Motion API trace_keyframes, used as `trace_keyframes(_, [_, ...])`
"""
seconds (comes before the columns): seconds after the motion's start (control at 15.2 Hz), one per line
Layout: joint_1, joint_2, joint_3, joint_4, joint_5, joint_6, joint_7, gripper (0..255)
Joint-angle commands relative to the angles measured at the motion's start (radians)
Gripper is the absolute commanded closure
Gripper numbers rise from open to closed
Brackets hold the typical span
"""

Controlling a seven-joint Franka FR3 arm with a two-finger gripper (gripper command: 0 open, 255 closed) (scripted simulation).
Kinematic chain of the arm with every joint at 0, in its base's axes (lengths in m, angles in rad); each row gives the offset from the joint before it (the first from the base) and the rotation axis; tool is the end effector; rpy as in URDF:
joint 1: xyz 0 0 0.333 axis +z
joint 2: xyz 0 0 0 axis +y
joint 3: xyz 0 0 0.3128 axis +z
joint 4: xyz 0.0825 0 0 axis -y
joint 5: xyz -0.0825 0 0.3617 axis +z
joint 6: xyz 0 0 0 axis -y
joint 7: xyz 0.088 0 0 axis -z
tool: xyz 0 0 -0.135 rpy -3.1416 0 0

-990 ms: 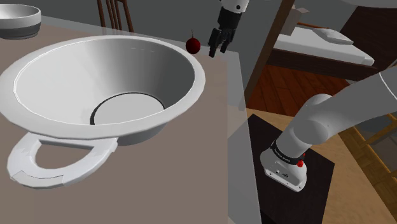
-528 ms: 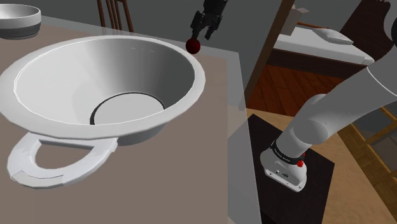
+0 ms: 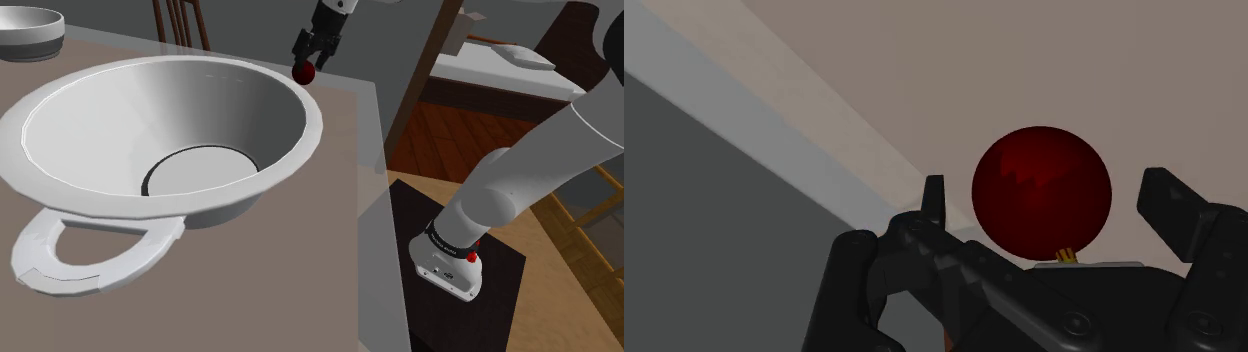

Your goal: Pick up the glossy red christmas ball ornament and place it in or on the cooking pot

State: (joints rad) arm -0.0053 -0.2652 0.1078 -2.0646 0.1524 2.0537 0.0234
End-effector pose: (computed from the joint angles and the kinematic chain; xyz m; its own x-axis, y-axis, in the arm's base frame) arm 0.4841 0.0660 0.5461 0.9698 0.0089 0.2439 0.0407 -0.9912 -0.1256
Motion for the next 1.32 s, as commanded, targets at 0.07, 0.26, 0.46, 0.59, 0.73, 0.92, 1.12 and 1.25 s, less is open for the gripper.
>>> trace_keyframes(0.07, [0.001,0.003,0.001,-0.006,0.0,0.01,0.001,0])
trace_keyframes(0.26, [0.001,0.003,0.001,-0.006,0.0,0.01,0.001,0])
trace_keyframes(0.46, [0.001,0.003,0.001,-0.006,0.0,0.01,0.001,255])
trace_keyframes(0.59, [0.001,0.003,0.001,-0.006,0.0,0.01,0.001,255])
trace_keyframes(0.73, [0.001,0.003,0.002,-0.006,0.0,0.01,0.001,255])
trace_keyframes(0.92, [0.001,0.004,0.001,-0.006,0.0,0.01,0.0,255])
trace_keyframes(1.12, [0.0,0.003,0.001,0.007,-0.001,-0.004,0.002,255])
trace_keyframes(1.25, [0.0,0.003,0.0,0.034,-0.003,-0.03,0.005,255])
